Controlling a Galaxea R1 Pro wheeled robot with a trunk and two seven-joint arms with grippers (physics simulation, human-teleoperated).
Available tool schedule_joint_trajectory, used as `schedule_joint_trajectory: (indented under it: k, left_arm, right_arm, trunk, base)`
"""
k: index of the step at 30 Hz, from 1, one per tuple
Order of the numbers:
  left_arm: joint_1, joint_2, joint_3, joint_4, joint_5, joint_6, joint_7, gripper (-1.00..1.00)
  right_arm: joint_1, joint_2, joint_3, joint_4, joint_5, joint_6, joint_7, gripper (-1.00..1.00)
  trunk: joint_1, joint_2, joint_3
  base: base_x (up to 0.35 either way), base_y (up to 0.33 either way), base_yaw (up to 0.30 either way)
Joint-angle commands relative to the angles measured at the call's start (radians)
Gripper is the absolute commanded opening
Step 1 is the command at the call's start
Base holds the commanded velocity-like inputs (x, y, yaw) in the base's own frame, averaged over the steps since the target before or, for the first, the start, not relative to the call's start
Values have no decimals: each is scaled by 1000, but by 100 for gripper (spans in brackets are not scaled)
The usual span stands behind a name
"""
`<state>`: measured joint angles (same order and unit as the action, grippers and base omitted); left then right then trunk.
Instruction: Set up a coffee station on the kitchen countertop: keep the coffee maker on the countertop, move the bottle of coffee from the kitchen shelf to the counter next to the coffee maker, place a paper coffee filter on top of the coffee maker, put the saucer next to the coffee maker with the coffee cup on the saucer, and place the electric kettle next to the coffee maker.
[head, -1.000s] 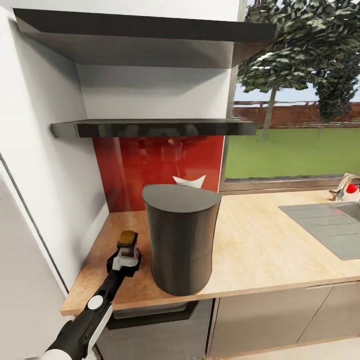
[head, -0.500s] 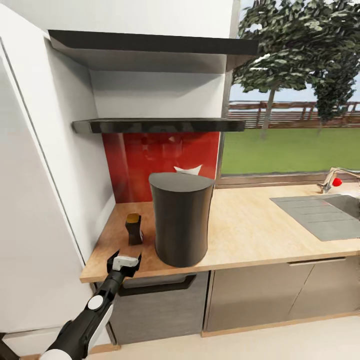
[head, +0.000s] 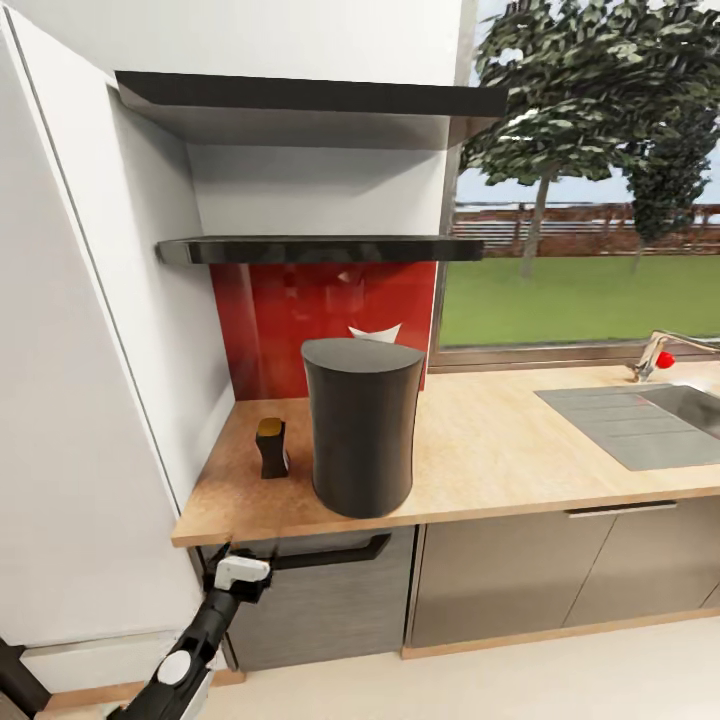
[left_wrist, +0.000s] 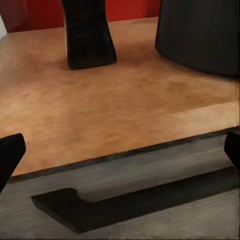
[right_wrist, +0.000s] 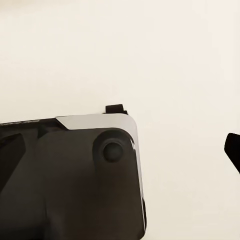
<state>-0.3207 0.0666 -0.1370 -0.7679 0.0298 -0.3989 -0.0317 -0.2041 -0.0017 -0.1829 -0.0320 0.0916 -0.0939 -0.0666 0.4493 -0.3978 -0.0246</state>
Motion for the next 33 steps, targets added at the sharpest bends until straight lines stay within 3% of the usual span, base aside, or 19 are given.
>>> schedule_joint_trajectory:
  k: [1,4,9,11,15,18,20,22,30,31,33]
  left_arm:
    - [25,2,-1,0,2,-33,-2,100]
    - [102,5,2,-8,0,-105,-1,100]
    - [294,35,8,-13,5,-273,9,100]
    - [375,42,9,-3,4,-289,9,100]
    - [399,59,9,92,3,-274,8,100]
    - [396,63,10,209,6,-212,9,100]
    - [391,62,8,380,9,-73,13,100]
    - [389,59,7,487,10,8,17,100]
    - [396,62,10,612,12,84,22,100]
    - [401,73,9,651,11,146,24,100]
    - [402,79,8,658,11,172,25,100]
  right_arm:
    - [-1,0,-8,1,10,-3,-2,100]
    - [-1,0,-8,1,10,-3,-2,100]
    - [-1,0,-7,1,10,-3,-2,100]
    - [-1,0,-8,1,9,-7,2,100]
    - [-1,2,-9,0,8,-11,5,100]
    - [-1,2,-10,0,8,-25,5,100]
    - [-1,2,-10,0,8,-38,5,100]
    - [-1,2,-10,0,8,-43,5,100]
    - [-1,2,-12,0,3,-44,4,100]
    - [-1,3,-12,0,2,-44,4,100]
    - [-1,3,-12,0,2,-44,4,100]
  trunk:
    - [1,-2,-2]
    - [1,-2,-2]
    - [1,-2,-2]
    - [1,-2,-2]
    - [1,-2,-2]
    - [1,-2,-2]
    - [1,-2,-2]
    - [1,-2,-2]
    - [1,-2,-2]
    - [1,-2,-2]
    - [1,-2,-2]
  base:
    - [0,0,0]
    - [0,0,0]
    - [0,0,0]
    - [0,0,0]
    - [0,0,0]
    - [0,0,0]
    - [0,0,0]
    - [0,0,0]
    - [0,0,0]
    - [0,0,0]
    - [0,0,0]
